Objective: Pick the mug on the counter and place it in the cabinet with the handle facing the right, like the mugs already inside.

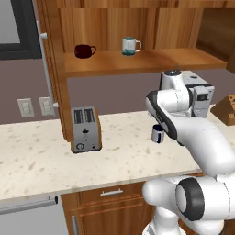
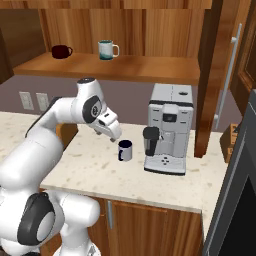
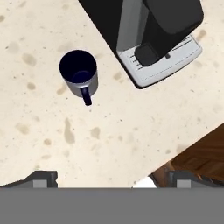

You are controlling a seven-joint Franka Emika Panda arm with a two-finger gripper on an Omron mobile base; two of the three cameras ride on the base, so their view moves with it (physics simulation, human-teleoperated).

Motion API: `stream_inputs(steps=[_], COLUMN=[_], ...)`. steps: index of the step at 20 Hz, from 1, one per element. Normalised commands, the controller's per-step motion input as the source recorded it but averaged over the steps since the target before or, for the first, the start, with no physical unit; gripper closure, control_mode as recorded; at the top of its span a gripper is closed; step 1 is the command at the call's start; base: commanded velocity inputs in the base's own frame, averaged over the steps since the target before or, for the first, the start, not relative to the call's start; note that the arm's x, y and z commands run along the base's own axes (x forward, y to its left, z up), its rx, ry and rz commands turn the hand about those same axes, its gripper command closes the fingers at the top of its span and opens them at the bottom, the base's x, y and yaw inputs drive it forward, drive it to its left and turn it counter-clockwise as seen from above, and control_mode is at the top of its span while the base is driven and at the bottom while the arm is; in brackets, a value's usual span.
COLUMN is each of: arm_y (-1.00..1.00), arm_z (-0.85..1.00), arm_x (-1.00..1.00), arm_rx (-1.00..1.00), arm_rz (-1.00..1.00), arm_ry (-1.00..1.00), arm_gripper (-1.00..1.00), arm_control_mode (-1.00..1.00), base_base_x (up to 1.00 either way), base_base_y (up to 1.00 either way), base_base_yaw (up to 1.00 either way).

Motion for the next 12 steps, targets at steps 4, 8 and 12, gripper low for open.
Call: stream_inputs(steps=[4,8,12], arm_y=[-0.1,0.0,0.0], arm_z=[-0.39,-0.34,-0.39], arm_x=[0.27,0.25,0.22], arm_rx=[0.0,0.04,0.09], arm_rz=[-0.01,0.0,0.0], arm_ry=[0.0,0.0,0.02], arm_gripper=[-1.0,-1.0,-1.0], arm_control_mode=[-1.0,-1.0,-1.0], base_base_x=[0.0,0.0,0.0], base_base_y=[0.0,0.0,0.0], base_base_yaw=[0.0,0.0,0.0])
